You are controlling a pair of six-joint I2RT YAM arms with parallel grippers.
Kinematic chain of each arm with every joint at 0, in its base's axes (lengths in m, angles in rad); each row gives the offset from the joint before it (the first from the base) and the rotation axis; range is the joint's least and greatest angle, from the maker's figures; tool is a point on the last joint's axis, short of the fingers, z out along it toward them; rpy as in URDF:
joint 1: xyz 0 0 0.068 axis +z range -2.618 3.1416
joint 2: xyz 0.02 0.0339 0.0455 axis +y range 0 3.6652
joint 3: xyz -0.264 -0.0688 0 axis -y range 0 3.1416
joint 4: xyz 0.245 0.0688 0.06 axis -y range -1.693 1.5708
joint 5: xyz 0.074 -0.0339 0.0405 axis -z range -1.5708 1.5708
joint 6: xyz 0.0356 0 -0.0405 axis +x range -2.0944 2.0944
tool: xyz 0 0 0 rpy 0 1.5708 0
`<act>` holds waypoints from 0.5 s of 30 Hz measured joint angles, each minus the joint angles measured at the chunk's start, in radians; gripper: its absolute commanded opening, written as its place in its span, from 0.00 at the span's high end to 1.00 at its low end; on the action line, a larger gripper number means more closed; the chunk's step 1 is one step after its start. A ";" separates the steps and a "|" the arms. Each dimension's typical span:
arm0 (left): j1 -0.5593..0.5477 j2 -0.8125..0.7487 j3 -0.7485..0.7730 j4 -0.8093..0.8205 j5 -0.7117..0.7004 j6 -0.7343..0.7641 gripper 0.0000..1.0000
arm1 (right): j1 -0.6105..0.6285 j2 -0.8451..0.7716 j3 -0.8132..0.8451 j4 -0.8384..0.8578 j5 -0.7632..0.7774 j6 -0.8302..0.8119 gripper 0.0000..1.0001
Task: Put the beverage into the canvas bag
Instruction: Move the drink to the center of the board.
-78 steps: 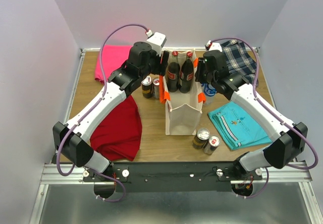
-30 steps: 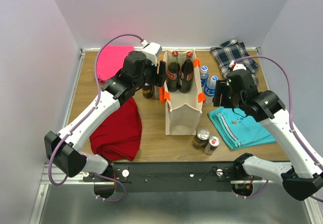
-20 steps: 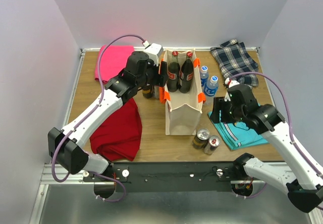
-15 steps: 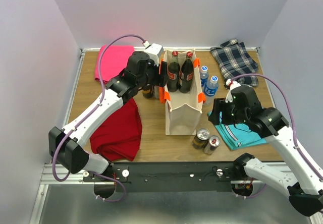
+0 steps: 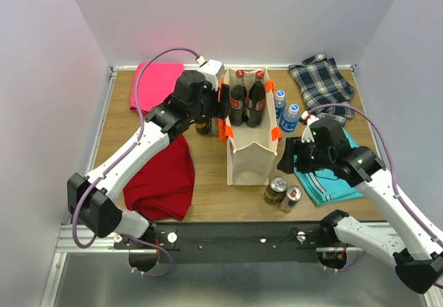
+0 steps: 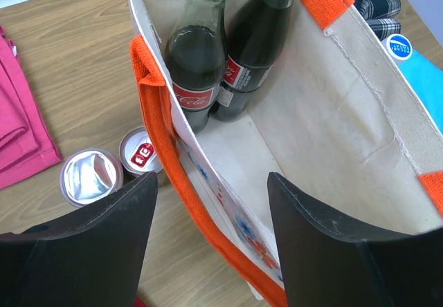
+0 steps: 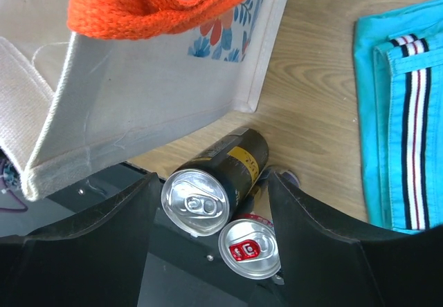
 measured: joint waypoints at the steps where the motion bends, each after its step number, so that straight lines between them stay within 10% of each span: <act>1: 0.000 0.001 0.000 0.000 0.000 0.000 0.27 | 0.000 0.002 -0.002 0.000 -0.003 0.003 0.27; 15: 0.000 0.022 -0.001 0.004 0.000 0.000 0.27 | 0.073 0.048 -0.042 0.012 -0.034 0.056 0.27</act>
